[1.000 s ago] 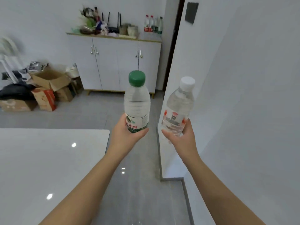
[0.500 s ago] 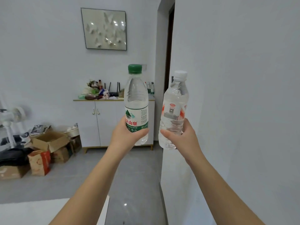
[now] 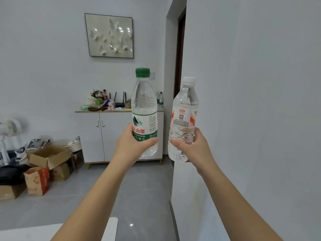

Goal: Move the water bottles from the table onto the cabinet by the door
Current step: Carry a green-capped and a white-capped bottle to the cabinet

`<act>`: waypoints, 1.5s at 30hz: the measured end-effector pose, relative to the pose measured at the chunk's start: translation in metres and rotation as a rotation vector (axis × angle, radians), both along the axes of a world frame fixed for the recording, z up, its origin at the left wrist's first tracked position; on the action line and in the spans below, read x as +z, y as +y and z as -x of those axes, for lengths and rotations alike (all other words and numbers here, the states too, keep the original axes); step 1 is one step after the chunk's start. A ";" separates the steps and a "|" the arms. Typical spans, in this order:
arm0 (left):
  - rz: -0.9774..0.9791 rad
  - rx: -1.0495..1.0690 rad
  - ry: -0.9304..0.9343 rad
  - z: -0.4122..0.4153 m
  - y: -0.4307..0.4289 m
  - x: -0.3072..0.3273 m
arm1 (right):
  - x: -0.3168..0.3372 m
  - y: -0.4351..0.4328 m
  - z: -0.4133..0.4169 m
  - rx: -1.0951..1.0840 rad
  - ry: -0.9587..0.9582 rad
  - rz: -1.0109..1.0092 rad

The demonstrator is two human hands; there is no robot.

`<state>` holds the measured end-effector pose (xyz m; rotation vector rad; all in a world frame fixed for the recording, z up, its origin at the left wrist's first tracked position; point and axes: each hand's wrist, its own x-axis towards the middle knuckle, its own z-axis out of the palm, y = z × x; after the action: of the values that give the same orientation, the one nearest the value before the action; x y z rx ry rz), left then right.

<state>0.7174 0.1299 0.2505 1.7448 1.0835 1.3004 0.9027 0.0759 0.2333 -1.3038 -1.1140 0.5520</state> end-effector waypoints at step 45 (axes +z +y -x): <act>0.029 0.063 -0.072 -0.139 0.442 -0.017 | -0.006 0.454 -0.121 -0.037 0.031 -0.044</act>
<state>0.8561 0.5722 0.2336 1.6422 1.1186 1.3684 1.0236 0.5301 0.2274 -1.2716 -1.0689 0.5160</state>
